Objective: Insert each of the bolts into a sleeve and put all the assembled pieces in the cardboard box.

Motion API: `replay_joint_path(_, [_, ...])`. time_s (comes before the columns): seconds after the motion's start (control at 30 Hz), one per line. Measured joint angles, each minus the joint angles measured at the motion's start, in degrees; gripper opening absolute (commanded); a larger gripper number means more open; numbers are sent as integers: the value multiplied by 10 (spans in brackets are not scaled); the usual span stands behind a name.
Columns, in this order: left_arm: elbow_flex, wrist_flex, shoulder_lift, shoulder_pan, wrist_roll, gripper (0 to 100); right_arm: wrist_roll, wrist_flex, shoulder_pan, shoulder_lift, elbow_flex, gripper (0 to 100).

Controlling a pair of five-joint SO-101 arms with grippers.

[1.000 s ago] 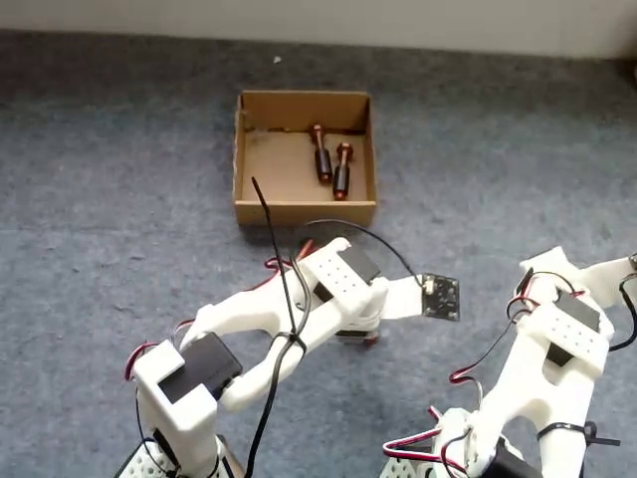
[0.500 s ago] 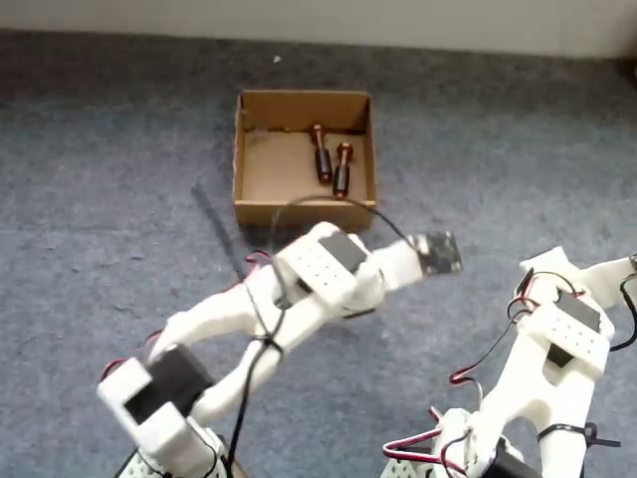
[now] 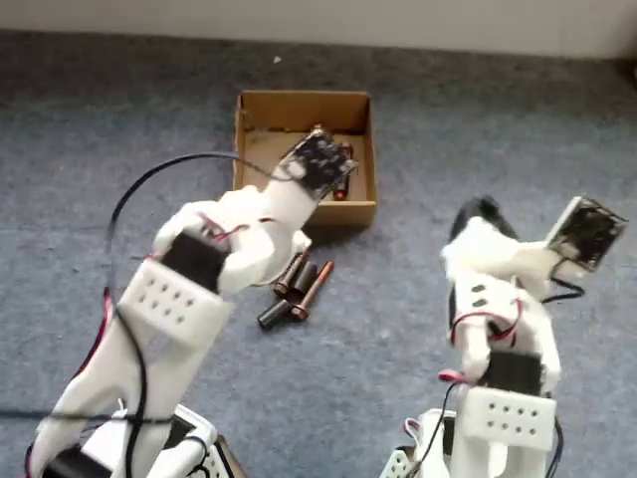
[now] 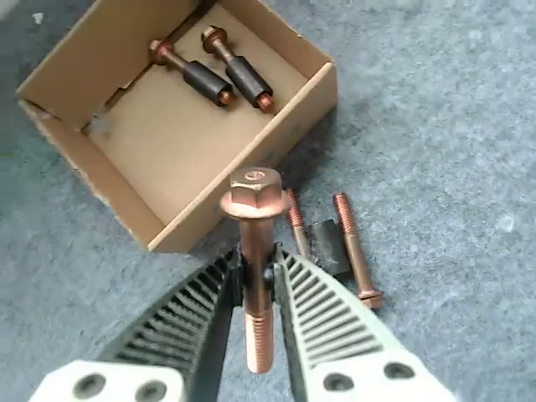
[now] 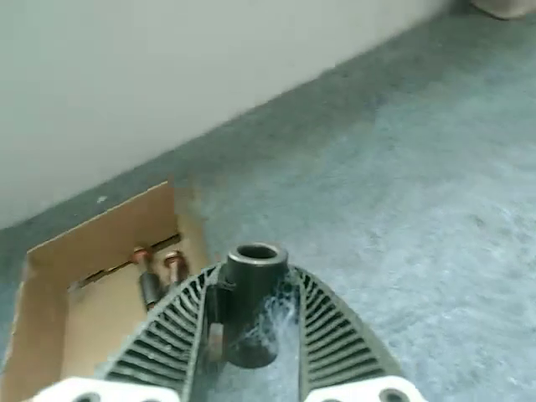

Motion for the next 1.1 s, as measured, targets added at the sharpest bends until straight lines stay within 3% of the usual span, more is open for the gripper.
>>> replay_joint_path(0.17, [93,-24,-171,-50,18,5,24,0,-109,-62,35,5])
replay_joint_path(0.43, [147,-47,-375,-115,137,5,40,-5,-279,-122,97,5])
replay_joint_path(0.73, [186,-105,-464,-116,258,5,146,-171,-387,-253,298,5])
replay_joint_path(1.1, [256,-163,-542,12,320,6,161,-192,-440,-315,334,5])
